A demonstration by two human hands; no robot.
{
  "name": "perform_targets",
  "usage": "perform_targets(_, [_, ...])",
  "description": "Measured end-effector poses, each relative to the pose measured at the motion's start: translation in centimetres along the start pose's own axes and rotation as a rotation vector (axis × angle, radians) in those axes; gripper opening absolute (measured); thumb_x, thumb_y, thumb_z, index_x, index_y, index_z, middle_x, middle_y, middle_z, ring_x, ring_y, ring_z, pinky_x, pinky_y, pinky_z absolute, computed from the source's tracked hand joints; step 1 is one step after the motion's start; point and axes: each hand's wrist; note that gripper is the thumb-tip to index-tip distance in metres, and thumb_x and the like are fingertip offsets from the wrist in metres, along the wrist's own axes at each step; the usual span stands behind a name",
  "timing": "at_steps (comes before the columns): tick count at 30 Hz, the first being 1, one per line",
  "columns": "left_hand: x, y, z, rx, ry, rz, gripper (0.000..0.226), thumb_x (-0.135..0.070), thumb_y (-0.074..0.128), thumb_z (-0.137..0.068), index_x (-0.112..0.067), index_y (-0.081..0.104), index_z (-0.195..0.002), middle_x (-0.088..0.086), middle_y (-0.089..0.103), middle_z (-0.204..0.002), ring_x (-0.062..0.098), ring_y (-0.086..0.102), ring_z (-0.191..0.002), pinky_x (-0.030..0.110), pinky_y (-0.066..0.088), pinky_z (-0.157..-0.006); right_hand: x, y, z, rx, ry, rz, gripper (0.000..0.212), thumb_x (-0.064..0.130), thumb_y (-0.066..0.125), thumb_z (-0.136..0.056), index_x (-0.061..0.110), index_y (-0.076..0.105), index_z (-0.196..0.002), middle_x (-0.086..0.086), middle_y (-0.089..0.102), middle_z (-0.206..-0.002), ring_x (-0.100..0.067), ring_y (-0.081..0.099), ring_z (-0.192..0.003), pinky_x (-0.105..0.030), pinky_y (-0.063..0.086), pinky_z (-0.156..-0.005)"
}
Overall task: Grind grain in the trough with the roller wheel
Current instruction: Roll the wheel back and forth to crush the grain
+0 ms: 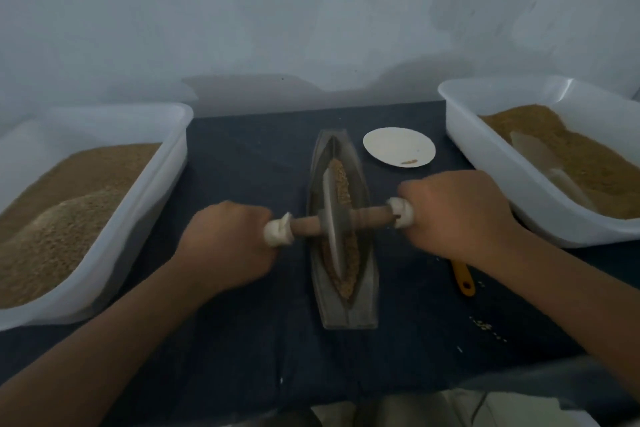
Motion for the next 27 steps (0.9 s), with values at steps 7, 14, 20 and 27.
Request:
perform_targets(7, [-1.6, -0.7, -9.4, -0.004, -0.101, -0.091, 0.025, -0.050, 0.060, -0.077, -0.026, 0.057, -0.071, -0.006, 0.062, -0.075, 0.027, 0.063, -0.072, 0.033, 0.043, -0.064, -1.7, 3.8, -6.3, 0.135, 0.259, 0.002, 0.034, 0.048, 0.049, -0.096, 0.027, 0.044, -0.069, 0.005, 0.056, -0.067, -0.020, 0.054, -0.060, -0.034, 0.048, -0.058])
perform_targets(14, [-1.4, -1.2, -6.8, 0.097, -0.030, -0.078, 0.027, -0.046, 0.059, -0.081, -0.025, 0.053, -0.066, -0.009, 0.058, -0.070, 0.024, 0.066, -0.073, 0.032, 0.046, -0.061, -0.4, 1.4, -3.1, 0.136, 0.206, 0.031, 0.033, 0.041, 0.057, -0.092, 0.029, 0.040, -0.066, 0.007, 0.051, -0.060, -0.013, 0.046, -0.050, -0.029, 0.039, -0.049])
perform_targets(20, [-0.2, -0.3, -1.3, 0.061, 0.000, -0.006, 0.035, -0.059, 0.051, -0.074, -0.027, 0.053, -0.061, -0.013, 0.052, -0.054, 0.007, 0.050, -0.049, 0.023, 0.030, -0.047, 0.0, -0.2, -0.1, 0.054, 0.010, -0.017, 0.046, 0.039, 0.073, -0.071, 0.035, 0.027, -0.065, 0.014, 0.032, -0.051, -0.005, 0.030, -0.042, -0.022, 0.025, -0.042])
perform_targets(27, [-1.0, -0.8, -11.3, 0.132, -0.172, 0.006, 0.051, -0.074, 0.049, -0.077, -0.024, 0.062, -0.075, -0.002, 0.066, -0.084, 0.024, 0.062, -0.075, 0.037, 0.056, -0.070, -0.6, 1.6, -8.4, 0.062, 0.210, -0.020, 0.046, 0.024, 0.071, -0.086, 0.029, 0.035, -0.057, 0.006, 0.042, -0.054, -0.017, 0.039, -0.048, -0.034, 0.047, -0.053])
Point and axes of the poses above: each hand's wrist, its own z-axis away from the middle knuckle, its own y-axis out of the palm, x = y × z
